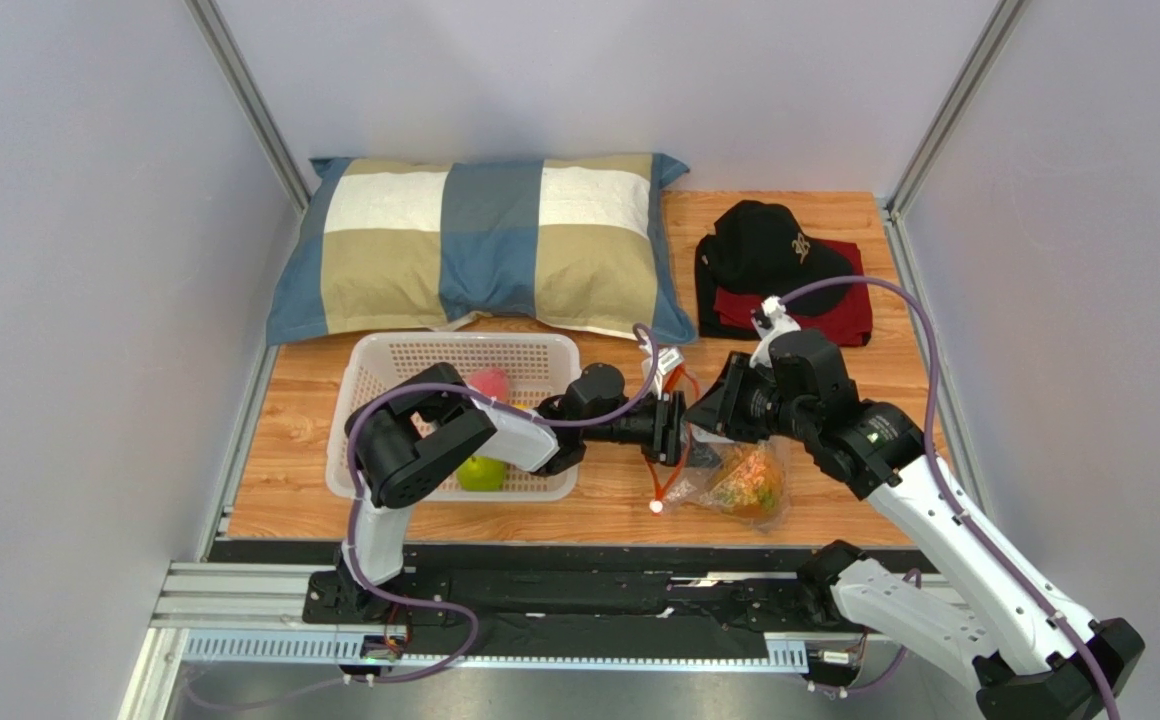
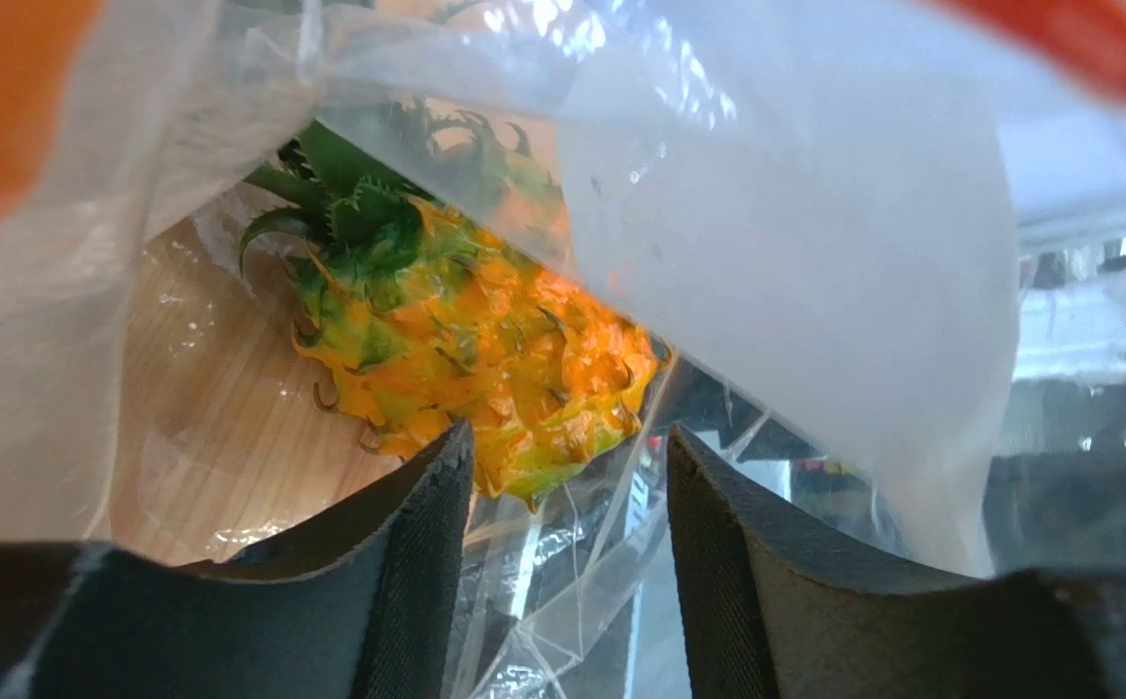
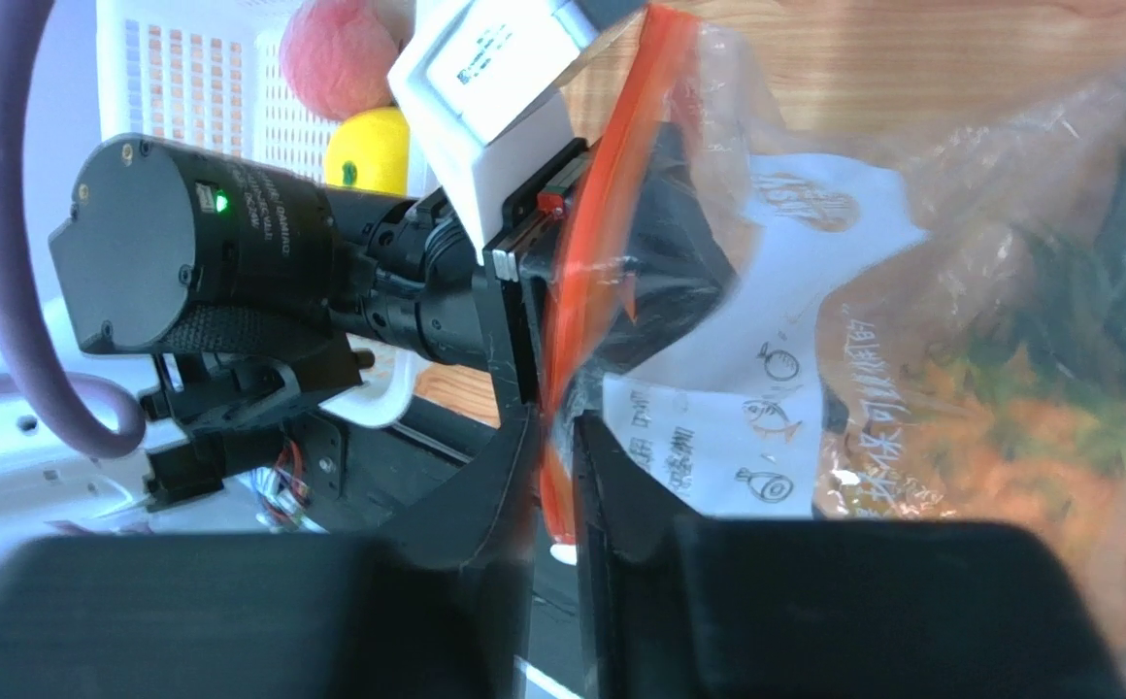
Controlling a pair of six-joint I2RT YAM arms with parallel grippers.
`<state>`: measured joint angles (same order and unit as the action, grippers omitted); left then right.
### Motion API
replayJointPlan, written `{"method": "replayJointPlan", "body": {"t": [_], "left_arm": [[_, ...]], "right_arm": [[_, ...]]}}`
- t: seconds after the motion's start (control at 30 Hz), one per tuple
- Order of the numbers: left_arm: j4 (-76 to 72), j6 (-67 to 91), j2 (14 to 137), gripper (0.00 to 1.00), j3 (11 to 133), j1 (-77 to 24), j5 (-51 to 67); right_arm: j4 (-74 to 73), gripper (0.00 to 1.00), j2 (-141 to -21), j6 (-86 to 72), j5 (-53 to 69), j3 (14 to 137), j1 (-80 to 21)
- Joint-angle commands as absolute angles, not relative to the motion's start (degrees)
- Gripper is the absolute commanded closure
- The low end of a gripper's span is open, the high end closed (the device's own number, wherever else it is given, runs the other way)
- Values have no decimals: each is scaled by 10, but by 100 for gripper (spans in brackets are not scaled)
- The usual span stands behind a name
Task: Open the zip-top bag and remove the fake food
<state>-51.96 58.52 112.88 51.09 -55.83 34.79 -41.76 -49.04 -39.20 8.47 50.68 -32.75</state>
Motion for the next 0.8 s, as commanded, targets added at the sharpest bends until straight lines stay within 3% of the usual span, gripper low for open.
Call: {"method": "replayJointPlan", "body": {"t": [0.0,0.03,0.07,0.1,0.13,0.27,0.4,0.5,0.53,0.63,0.7,0.73,0.77], "left_arm": [[-483,589,1122,41,530,-559,325],[-469,585,1119,41,530,-559,319],[-460,578,1115,40,530,-559,311],[-442,577,1114,40,529,-559,306],[-435,576,1110,40,528,-559,302],[-415,570,1112,39,533,-559,294],[-411,569,1115,39,534,-558,295],[-410,569,1114,39,535,-558,297],[-408,569,1113,38,536,-558,300],[-402,567,1113,34,544,-558,313],[-402,567,1115,30,550,-558,320],[-403,569,1119,20,553,-558,328],[-404,570,1122,20,555,-558,332]], "right_arm": [[-460,52,-474,-411,-27,531,-325],[-473,42,-469,-417,-80,531,-325],[-491,22,-460,-428,-103,529,-322],[-498,18,-441,-430,-120,525,-320],[-505,3,-430,-433,-147,523,-317],[-554,1,-390,-435,-188,525,-263],[-570,16,-388,-403,-174,505,-160],[-557,37,-389,-418,-125,469,-79],[-555,57,-389,-431,-126,462,-67],[-560,92,-393,-462,-155,435,-48],[-559,100,-402,-475,-152,412,-48],[-541,100,-403,-477,-122,404,-48],[-527,100,-407,-478,-97,378,-48]]}}
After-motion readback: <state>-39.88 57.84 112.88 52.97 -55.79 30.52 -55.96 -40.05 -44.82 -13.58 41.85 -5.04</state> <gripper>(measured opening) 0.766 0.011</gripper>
